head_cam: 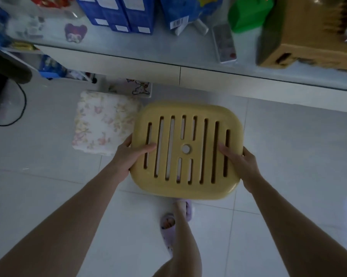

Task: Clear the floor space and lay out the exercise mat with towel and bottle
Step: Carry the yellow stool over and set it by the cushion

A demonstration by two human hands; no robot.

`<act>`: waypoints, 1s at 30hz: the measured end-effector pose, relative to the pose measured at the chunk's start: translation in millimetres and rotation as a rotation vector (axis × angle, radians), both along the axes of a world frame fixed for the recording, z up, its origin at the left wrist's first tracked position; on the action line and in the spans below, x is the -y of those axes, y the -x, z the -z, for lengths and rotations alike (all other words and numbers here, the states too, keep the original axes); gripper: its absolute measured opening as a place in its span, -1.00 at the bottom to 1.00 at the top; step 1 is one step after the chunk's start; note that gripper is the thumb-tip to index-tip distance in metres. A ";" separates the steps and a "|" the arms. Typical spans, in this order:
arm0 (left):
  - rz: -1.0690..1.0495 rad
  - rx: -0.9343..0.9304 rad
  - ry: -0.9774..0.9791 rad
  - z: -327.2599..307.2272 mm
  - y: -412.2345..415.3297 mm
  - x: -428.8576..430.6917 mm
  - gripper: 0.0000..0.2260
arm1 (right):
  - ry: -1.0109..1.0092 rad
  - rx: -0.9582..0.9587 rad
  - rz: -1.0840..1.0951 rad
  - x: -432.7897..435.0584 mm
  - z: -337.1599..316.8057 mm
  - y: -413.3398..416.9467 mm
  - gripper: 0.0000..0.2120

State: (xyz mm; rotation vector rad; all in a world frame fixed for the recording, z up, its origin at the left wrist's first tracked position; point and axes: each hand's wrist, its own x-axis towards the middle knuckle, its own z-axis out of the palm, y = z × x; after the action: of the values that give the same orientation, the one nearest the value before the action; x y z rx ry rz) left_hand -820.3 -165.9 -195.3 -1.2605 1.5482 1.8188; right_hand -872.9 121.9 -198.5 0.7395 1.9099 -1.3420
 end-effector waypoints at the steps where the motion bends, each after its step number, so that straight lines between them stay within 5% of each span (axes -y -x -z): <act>1: -0.001 0.005 -0.006 17.2 7.8 2.9 -0.39 | -0.008 0.007 0.004 2.1 16.8 8.1 -0.31; 10: 0.020 0.020 -0.039 124.9 37.2 18.6 -0.28 | -0.042 0.013 -0.021 15.0 121.8 35.8 -0.60; 24: 0.029 0.029 -0.048 205.9 57.4 26.9 -0.22 | -0.068 0.012 -0.043 20.9 202.9 57.9 -0.33; 30: 0.038 0.035 -0.041 209.6 58.5 27.1 -0.13 | -0.053 -0.001 -0.040 21.4 207.4 56.6 -0.49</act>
State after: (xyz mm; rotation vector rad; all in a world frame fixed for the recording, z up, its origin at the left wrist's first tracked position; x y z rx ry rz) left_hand -878.7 -193.0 -404.8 -1.2292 1.4993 1.7865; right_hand -929.5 100.5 -406.0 0.7228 1.9574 -1.2720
